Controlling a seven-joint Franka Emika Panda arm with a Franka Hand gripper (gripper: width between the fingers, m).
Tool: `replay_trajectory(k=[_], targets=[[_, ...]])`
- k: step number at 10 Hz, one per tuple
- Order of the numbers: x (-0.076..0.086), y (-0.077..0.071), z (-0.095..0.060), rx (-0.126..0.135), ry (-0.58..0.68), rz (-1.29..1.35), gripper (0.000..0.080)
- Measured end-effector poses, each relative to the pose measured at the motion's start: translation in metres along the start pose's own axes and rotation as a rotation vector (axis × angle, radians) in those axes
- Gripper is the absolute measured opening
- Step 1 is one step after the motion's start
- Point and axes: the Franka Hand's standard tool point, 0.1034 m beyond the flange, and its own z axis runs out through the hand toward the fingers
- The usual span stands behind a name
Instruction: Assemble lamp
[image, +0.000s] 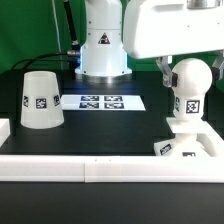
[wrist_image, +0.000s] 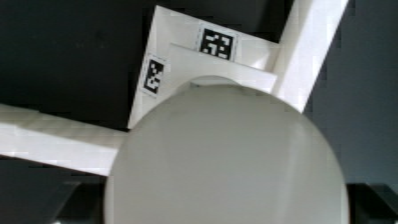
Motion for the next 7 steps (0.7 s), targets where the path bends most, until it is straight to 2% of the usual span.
replay_trajectory(k=[6, 7], targets=[[-0.0003, -0.0002, -0.0004, 0.004, 0.007, 0.586, 0.0577], [-0.0011, 0.0006, -0.0001, 0.013, -0.001, 0.706, 0.0577]])
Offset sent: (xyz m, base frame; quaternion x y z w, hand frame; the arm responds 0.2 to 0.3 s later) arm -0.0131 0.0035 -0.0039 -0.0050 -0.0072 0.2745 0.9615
